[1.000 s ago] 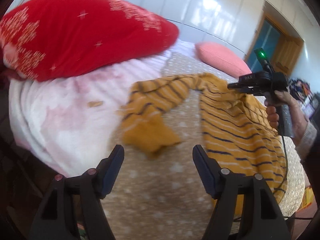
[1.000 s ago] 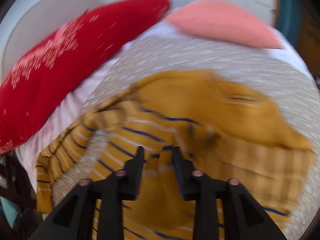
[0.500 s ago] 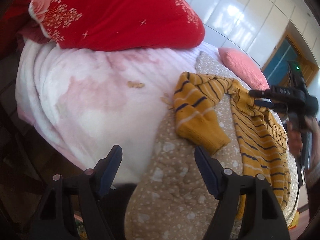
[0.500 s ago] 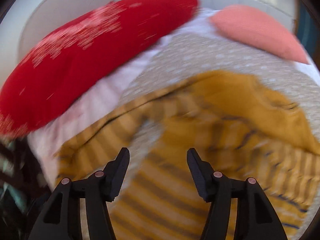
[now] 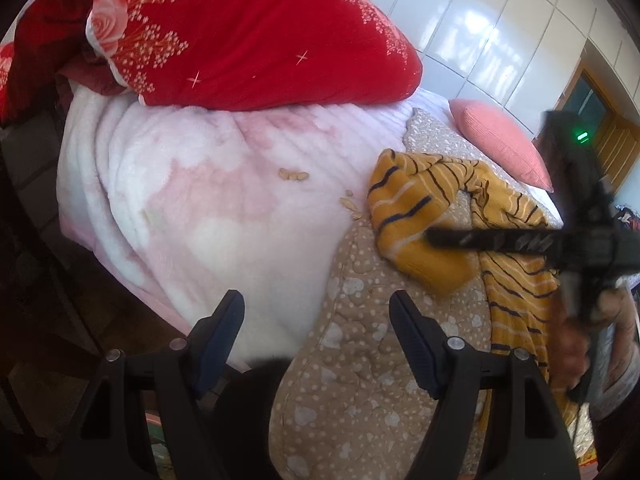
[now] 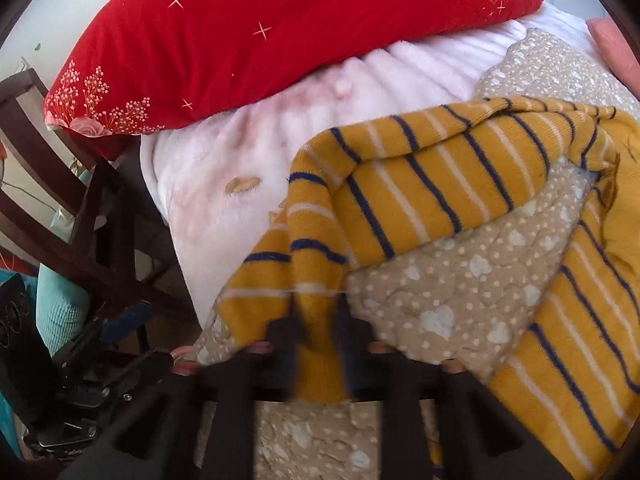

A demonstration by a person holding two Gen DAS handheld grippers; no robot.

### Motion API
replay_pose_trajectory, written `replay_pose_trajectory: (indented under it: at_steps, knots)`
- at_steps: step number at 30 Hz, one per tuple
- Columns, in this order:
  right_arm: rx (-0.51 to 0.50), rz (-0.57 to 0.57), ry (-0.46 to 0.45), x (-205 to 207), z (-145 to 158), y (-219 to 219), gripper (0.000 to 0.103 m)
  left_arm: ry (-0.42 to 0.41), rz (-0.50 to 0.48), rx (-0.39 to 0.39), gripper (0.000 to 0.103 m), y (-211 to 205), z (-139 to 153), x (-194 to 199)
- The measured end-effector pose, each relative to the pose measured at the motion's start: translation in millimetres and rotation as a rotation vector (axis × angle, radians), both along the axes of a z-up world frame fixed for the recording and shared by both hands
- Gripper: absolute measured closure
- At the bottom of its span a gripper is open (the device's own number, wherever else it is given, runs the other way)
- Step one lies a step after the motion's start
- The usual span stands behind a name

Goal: Fold small clothes

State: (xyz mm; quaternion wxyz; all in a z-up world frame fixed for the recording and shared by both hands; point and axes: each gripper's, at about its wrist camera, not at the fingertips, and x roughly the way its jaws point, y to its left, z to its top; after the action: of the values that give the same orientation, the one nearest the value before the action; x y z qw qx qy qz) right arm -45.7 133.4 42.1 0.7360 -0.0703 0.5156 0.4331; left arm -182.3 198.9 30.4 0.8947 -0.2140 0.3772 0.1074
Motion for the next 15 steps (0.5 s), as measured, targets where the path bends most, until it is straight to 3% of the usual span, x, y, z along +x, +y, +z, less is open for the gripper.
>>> replay_pose_trajectory:
  at_steps: [4,9,13,15]
  knots:
    - [0.050,-0.109,-0.124,18.6,55.2,-66.1,0.091,-0.001,-0.013,0.013,0.029,-8.2,5.2,3.4]
    - [0.033,-0.394,-0.206,59.8,99.5,-205.7,0.091,-0.004,-0.080,0.015,0.029,-33.0,11.4,15.6]
    - [-0.153,-0.655,-0.268,90.0,84.6,-317.9,0.089,-0.001,-0.149,0.037,0.029,-63.0,15.7,27.8]
    - [-0.308,-0.762,-0.199,105.7,52.2,-366.6,0.075,0.002,-0.177,0.040,0.029,-76.0,17.4,34.8]
